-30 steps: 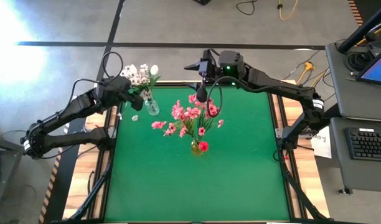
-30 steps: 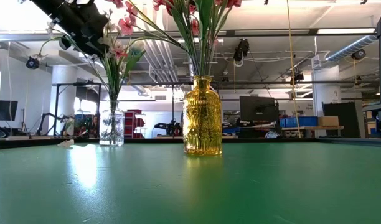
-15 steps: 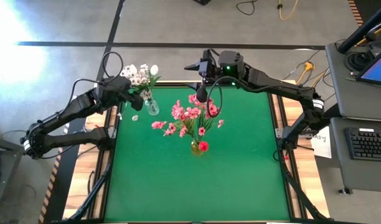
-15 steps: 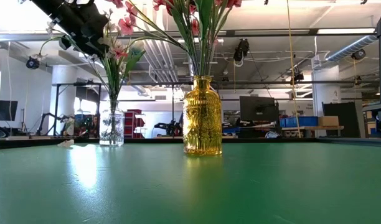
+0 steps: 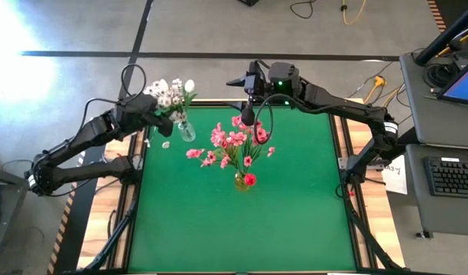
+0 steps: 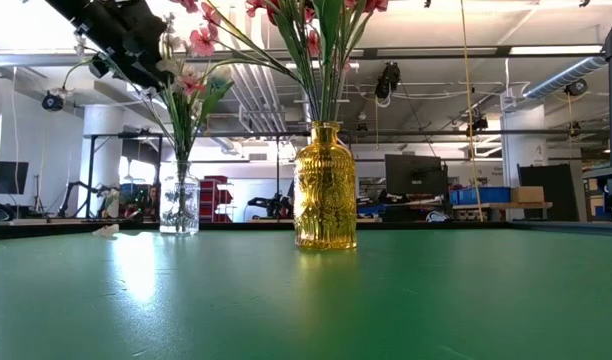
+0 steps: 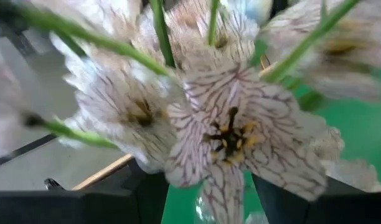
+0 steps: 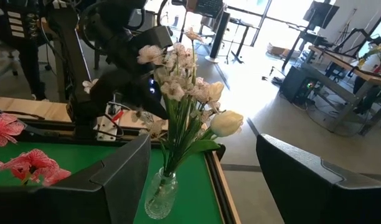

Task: Sort flowers into vase by color
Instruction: Put the white flower into the transparent vase, then return to Home Position

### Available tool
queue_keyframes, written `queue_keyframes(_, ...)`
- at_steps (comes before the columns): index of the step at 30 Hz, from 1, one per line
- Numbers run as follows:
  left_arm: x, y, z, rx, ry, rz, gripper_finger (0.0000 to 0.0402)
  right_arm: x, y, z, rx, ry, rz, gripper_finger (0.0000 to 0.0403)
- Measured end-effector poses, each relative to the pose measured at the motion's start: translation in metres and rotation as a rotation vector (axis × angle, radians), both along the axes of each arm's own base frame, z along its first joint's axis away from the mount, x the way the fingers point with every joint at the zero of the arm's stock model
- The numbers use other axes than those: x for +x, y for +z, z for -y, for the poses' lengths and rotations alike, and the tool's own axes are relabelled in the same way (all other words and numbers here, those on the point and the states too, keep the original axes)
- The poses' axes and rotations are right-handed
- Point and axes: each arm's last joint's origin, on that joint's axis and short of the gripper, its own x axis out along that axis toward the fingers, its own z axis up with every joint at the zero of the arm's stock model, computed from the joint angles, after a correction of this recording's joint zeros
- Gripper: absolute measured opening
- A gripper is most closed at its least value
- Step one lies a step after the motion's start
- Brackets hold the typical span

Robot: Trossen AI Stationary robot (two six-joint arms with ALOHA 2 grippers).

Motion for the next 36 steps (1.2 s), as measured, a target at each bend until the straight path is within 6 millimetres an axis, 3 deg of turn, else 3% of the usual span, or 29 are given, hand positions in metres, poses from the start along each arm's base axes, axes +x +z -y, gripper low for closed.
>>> queue_keyframes(9, -0.006, 0.002, 0.004, -0.008, -0.009, 0.0, 0.0257, 0.0, 0.0, 0.0, 0.0, 0.0, 0.0, 0.0286)
queue_keyframes(15, -0.019, 0.02, 0.012, -0.012, -0.009, -0.007, 0.029, 0.0, 0.0, 0.0, 0.0, 0.0, 0.0, 0.0289)
queue_keyframes(29, -0.051, 0.039, 0.032, 0.021, -0.025, 0.008, 0.0295, -0.006, 0.003, -0.002, -0.013, 0.004, -0.021, 0.0288)
queue_keyframes(36, -0.071, 0.043, 0.054, 0.112, -0.307, 0.175, 0.0295, -0.022, 0.01, -0.008, -0.023, 0.008, -0.048, 0.029)
